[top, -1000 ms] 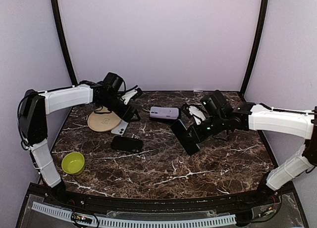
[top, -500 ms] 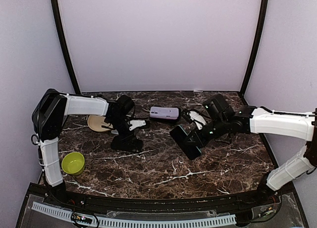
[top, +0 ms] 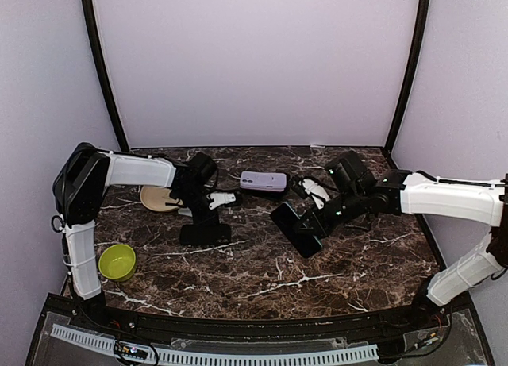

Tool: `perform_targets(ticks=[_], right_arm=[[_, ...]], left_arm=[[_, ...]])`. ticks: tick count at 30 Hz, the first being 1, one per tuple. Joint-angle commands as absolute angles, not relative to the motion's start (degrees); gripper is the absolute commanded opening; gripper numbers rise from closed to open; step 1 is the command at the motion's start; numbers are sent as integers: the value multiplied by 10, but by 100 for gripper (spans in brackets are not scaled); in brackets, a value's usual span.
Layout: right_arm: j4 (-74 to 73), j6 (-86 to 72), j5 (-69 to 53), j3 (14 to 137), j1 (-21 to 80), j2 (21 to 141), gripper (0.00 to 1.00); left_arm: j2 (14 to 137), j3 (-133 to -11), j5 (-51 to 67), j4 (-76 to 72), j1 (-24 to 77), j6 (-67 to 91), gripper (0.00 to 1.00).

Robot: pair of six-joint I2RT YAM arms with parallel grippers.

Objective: Put the phone into the phone case
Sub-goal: Move the phone case to the center of the board.

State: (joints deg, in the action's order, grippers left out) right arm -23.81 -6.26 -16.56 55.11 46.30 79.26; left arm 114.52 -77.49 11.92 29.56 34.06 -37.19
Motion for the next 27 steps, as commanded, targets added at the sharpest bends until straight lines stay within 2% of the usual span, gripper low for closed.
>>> perform_targets(ticks=[1, 4, 11, 15, 23, 27], right_arm=[[-221, -58, -169, 570, 457, 767, 0], [-224, -60, -160, 569, 458, 756, 0], [-221, -93, -114, 575, 457, 742, 0], [-219, -118, -81, 584, 457, 741, 0], [-224, -148, -63, 578, 458, 734, 0], [-224, -155, -65, 574, 458, 727, 0]], left_arm=[[1150, -764, 105, 351, 355, -305, 0], [1139, -771, 92, 357, 365, -234, 0], [1094, -744, -3, 293, 408, 123, 0], [1071, -708, -19, 230, 449, 248, 0], [1079, -675, -20, 167, 503, 338, 0], [1071, -675, -5, 162, 506, 337, 7]])
